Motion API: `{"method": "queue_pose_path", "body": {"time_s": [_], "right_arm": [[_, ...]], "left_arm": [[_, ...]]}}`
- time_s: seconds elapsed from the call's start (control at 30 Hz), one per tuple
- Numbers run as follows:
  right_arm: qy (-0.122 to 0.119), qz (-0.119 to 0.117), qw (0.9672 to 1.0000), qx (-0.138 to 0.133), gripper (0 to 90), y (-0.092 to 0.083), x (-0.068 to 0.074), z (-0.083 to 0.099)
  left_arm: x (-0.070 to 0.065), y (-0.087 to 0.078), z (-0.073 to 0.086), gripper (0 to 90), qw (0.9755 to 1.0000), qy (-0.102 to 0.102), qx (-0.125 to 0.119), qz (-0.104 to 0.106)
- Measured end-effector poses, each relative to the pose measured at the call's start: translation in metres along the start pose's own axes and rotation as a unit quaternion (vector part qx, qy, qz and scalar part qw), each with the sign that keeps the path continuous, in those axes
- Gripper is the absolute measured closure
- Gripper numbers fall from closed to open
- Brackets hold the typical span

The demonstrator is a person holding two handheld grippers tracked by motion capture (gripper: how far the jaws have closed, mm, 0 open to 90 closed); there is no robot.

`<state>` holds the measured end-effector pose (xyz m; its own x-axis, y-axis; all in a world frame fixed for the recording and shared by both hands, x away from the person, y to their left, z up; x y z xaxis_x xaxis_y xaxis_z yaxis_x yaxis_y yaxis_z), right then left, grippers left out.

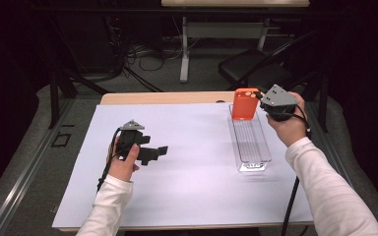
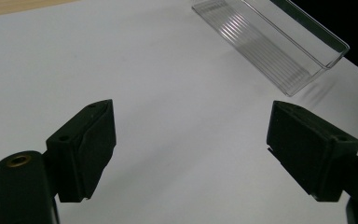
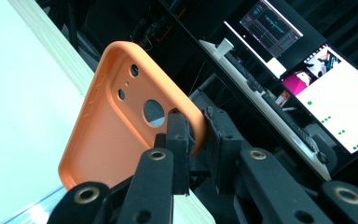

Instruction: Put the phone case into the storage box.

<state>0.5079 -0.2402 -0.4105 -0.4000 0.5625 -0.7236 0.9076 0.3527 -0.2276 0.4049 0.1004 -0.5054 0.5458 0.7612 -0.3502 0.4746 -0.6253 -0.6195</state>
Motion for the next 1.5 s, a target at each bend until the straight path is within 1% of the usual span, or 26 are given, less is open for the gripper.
{"method": "queue_pose_path", "body": {"time_s": [0.1,0.17,0.43,0.57,0.7,0.9,1.03,1.17,1.3,1.4,1.5], "right_arm": [[0.0,0.0,1.0,0.001,80.5,0.003,-0.002,0.002],[-0.003,0.0,1.0,0.004,80.5,0.005,-0.002,0.003],[-0.013,-0.004,0.9997,0.022,80.5,0.019,-0.001,0.013],[-0.009,-0.002,0.9997,0.02,80.5,0.023,-0.002,0.015],[-0.015,-0.001,0.9996,0.025,80.5,0.028,-0.001,0.018],[-0.017,0.007,0.9993,0.032,80.5,0.036,-0.002,0.026],[-0.024,0.008,0.9993,0.028,80.4,0.041,-0.001,0.028],[-0.026,0.006,0.9992,0.029,80.5,0.047,0.0,0.03],[-0.034,0.007,0.9989,0.03,80.5,0.052,0.002,0.034],[-0.032,0.003,0.999,0.031,80.5,0.056,0.004,0.037],[-0.034,0.004,0.999,0.03,80.5,0.061,0.005,0.039]], "left_arm": [[-0.001,-0.001,0.001,16.2,1.0,-0.001,0.002,0.0],[-0.001,-0.001,0.001,16.2,1.0,-0.002,-0.001,0.001],[-0.001,-0.003,0.002,16.2,1.0,-0.001,0.003,-0.002],[-0.001,-0.004,0.002,16.2,1.0,-0.006,-0.001,-0.002],[-0.001,-0.005,0.002,16.2,1.0,-0.005,-0.005,-0.006],[-0.002,-0.006,0.003,16.2,0.9999,-0.002,-0.004,-0.009],[-0.001,-0.007,0.003,16.2,0.9999,-0.003,-0.005,-0.011],[0.0,-0.007,0.003,16.2,0.9999,-0.005,-0.005,-0.012],[0.001,-0.008,0.004,16.2,0.9999,-0.006,-0.006,-0.012],[0.001,-0.008,0.004,16.2,0.9999,-0.006,-0.005,-0.013],[0.002,-0.009,0.004,16.2,0.9999,-0.006,-0.005,-0.013]]}}
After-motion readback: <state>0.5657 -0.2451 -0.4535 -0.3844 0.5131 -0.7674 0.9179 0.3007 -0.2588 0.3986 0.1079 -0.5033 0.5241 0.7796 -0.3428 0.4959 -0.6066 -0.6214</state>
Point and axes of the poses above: each handheld gripper's, and its own axes: y roughly forward along the jaws, z roughly out of its underside, x roughly to its left, the point moved 9 cm from there along y, roughly forward along the jaws, and after that the axes turned 8 degrees about -y, right-handed, at the moved point
